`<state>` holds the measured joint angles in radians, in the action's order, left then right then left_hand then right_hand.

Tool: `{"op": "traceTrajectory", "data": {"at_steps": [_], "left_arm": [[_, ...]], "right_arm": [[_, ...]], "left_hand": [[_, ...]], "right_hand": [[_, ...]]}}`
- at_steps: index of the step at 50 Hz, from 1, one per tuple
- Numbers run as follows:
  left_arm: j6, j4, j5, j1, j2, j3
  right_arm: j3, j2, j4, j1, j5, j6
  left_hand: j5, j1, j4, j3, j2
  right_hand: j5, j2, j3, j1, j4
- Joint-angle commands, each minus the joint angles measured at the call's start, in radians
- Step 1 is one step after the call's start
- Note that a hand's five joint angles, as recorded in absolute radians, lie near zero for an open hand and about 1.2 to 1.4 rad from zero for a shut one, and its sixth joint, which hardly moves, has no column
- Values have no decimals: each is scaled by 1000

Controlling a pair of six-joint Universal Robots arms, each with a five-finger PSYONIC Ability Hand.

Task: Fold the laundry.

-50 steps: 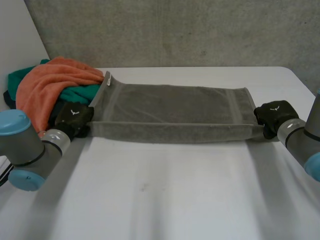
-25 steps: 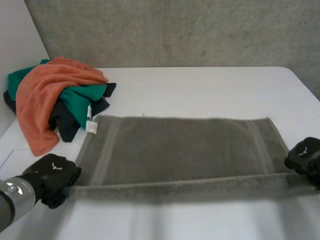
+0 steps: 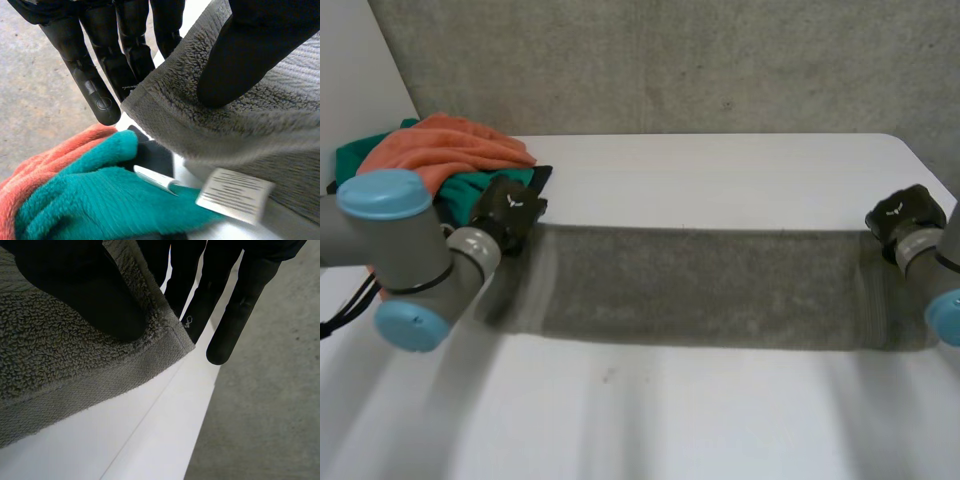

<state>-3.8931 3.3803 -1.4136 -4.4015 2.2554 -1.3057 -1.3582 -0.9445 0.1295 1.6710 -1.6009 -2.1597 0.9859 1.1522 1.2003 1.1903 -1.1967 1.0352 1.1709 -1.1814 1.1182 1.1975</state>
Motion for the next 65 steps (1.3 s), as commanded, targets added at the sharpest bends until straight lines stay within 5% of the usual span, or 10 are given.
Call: {"op": "traceTrajectory", "data": {"at_steps": [1, 2, 4, 15, 27, 34, 40, 43, 59, 65], "left_arm": [[8, -10, -56, 28, 147, 212], [9, -10, -56, 33, 154, 221], [14, -10, -58, 45, 161, 233], [124, -21, -67, 94, 49, 180], [288, -7, -41, 79, -204, -104], [299, 13, 2, 82, -238, -182], [305, 20, 7, 90, -235, -185], [317, 20, 8, 91, -237, -184], [382, 20, 54, 82, -362, -266], [383, 19, 65, 76, -388, -287]], "right_arm": [[163, 105, 18, 39, -46, -8], [177, 112, 18, 45, -62, -15], [201, 118, 22, 53, -92, -35], [128, -55, 9, 41, -73, -311], [-344, -356, -221, -142, 266, -374], [-496, -353, -81, -240, 355, -370], [-489, -243, 64, -261, 364, -370], [-461, -185, 101, -261, 348, -353], [-346, -298, 96, -517, 185, -4], [-292, -303, 105, -334, 190, 15]], "left_hand": [[236, 244, 196, 206, -200], [-174, -165, -213, -203, 210], [-986, -978, -1026, -1016, 1022], [-986, -978, -1026, -1016, 1022], [-986, -978, -1026, -1016, 1022], [-986, -978, -1026, -1016, 1022], [-986, -978, -1026, -1016, 1022], [-986, -978, -1026, -1016, 1022], [-986, -978, -1026, -1016, 1022], [-986, -978, -1026, -1016, 1022]], "right_hand": [[-237, -198, 208, -145, -225], [-779, -740, 750, -687, -766], [-1035, -996, 1007, -944, -1023], [-1035, -996, 1007, -944, -1023], [-902, -863, 874, -810, -890], [-699, -660, 671, -608, -687], [-643, -605, 615, -552, -631], [182, 221, -210, 273, 194], [187, 225, -215, 278, 199], [187, 225, -215, 278, 199]]}}
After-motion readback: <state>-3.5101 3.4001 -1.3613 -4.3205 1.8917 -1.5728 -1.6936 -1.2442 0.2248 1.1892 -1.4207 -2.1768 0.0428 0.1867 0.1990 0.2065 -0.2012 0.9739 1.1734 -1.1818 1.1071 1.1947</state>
